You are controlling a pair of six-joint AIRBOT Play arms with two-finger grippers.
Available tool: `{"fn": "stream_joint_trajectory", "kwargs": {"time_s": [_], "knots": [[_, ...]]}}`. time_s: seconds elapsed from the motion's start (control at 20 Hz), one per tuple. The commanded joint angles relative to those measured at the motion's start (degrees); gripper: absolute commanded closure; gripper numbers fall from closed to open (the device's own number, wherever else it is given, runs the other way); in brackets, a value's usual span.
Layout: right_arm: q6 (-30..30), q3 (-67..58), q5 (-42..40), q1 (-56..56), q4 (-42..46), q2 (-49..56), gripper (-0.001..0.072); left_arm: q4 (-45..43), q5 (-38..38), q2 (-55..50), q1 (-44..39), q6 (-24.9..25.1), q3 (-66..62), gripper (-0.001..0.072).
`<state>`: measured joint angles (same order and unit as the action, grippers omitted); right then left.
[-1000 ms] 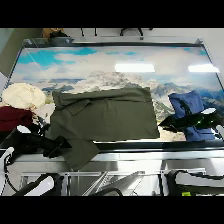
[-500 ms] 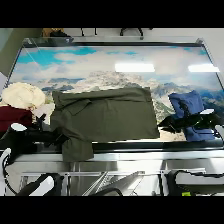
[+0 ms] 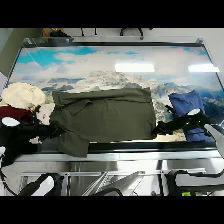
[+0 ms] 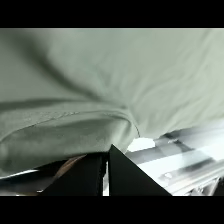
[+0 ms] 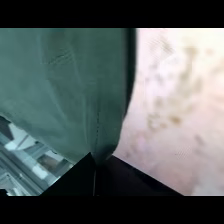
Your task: Fold the shirts.
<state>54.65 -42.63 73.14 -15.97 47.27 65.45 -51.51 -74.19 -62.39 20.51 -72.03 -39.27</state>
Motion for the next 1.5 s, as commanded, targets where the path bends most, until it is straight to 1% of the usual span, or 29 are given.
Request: {"fn": "stream_joint_trajectory", "kwargs": {"time_s": [0.0, 0.1, 0.2, 0.25, 0.45, 0.55, 0.65, 0.7, 0.8, 0.95, 1.0, 1.05, 1.1, 1.15, 1.2, 1.3, 1.35, 1.45], "knots": [[0.04, -4.04, 2.34, 0.90, -3.13, -4.35, 0.0694, 0.20, -1.55, 0.09, 0.00, -1.53, -8.33, 0.0685], [0.24, -8.57, 1.95, -0.72, -3.17, -5.95, 0.0695, 0.22, -1.27, -0.94, 0.00, -1.51, -13.49, 0.0685], [0.24, -12.57, -0.09, -1.18, -3.74, -5.57, 0.0695, 0.26, -1.90, -4.44, 0.00, -1.53, -18.97, 0.0685], [0.13, -14.34, -2.03, -0.90, -5.88, -4.90, 0.0695, 0.52, -2.23, -6.58, -0.07, -1.53, -21.66, 0.0685], [-5.27, -20.96, -12.22, 1.11, -16.63, 1.16, 0.0694, 0.50, -0.07, -17.33, -2.69, -1.51, -34.32, 0.0685], [-7.39, -24.50, -16.87, 2.99, -19.21, 6.08, 0.0694, 0.50, 1.92, -23.78, -4.81, -1.46, -41.68, 0.0685], [-10.73, -27.89, -20.48, 5.20, -21.92, 11.21, 0.0693, 0.09, 2.47, -29.97, -6.54, -1.29, -47.06, 0.0684], [-11.85, -29.29, -22.32, 6.32, -22.51, 13.55, 0.0694, -0.02, 2.36, -33.31, -7.21, -1.27, -49.31, 0.0684], [-11.91, -31.65, -25.83, 7.98, -22.45, 17.99, 0.0693, -1.60, 2.14, -39.21, -7.63, -1.36, -52.87, 0.0684], [-12.11, -32.98, -26.25, 8.22, -22.45, 21.70, 0.0693, -6.51, 1.22, -45.24, -7.61, -1.44, -56.54, 0.0685], [-13.03, -33.00, -26.23, 8.20, -22.38, 21.75, 0.0680, -7.52, 1.31, -46.66, -7.61, -1.07, -57.83, 0.0682], [-13.62, -33.33, -26.23, 7.98, -22.01, 21.35, 0.0554, -7.34, 1.07, -47.84, -7.61, 0.09, -59.28, 0.0654], [-13.55, -34.03, -26.12, 7.39, -20.68, 20.57, 0.0404, -7.32, 0.68, -48.76, -7.63, 0.61, -61.22, 0.0292], [-13.51, -34.75, -25.79, 6.73, -19.12, 19.58, 0.0300, -7.23, 0.31, -49.27, -7.63, 0.20, -63.17, 0.0012], [-12.33, -35.47, -25.55, 5.77, -17.18, 18.80, 0.0218, -7.34, -0.46, -49.31, -7.61, 0.04, -64.87, 0.0015], [-4.70, -36.26, -24.35, 3.48, -13.27, 18.73, 0.0077, -7.37, -3.41, -49.29, -7.52, -0.15, -68.78, 0.0016], [-3.54, -36.26, -22.27, 2.73, -12.90, 19.45, 0.0070, -7.34, -5.18, -49.29, -7.48, -1.18, -70.73, 0.0015], [-3.58, -36.26, -17.66, 2.60, -12.98, 21.59, 0.0070, -7.26, -7.78, -49.29, -7.56, -3.06, -73.70, 0.0016]]}}
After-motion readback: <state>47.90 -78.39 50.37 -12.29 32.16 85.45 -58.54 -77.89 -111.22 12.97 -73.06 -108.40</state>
